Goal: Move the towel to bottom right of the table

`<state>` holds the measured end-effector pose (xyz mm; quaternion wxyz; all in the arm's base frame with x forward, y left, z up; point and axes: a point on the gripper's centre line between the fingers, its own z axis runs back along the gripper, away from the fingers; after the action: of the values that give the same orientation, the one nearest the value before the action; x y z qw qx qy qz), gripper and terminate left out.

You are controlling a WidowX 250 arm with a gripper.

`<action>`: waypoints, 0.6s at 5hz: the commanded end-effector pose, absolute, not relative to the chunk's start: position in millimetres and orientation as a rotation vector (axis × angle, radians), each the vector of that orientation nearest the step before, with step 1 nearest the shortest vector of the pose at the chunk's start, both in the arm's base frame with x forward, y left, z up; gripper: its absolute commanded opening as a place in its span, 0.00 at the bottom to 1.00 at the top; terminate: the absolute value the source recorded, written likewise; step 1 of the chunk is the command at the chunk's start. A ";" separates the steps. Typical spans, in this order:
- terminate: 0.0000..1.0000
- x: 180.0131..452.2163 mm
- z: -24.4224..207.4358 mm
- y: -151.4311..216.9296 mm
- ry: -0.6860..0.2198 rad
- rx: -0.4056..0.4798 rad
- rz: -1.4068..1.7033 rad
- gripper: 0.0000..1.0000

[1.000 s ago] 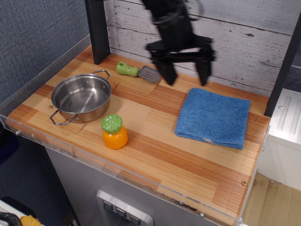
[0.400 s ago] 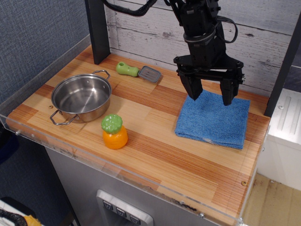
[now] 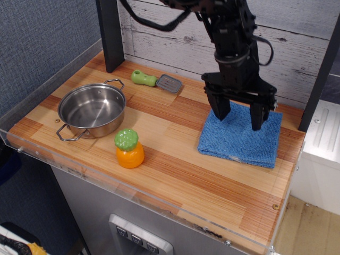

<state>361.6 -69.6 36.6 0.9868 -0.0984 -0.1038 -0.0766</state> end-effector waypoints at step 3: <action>0.00 366.0 10.1 -92.6 -0.172 -0.151 -0.192 1.00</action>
<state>373.4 -88.1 11.8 0.9896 -0.0733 -0.0859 -0.0894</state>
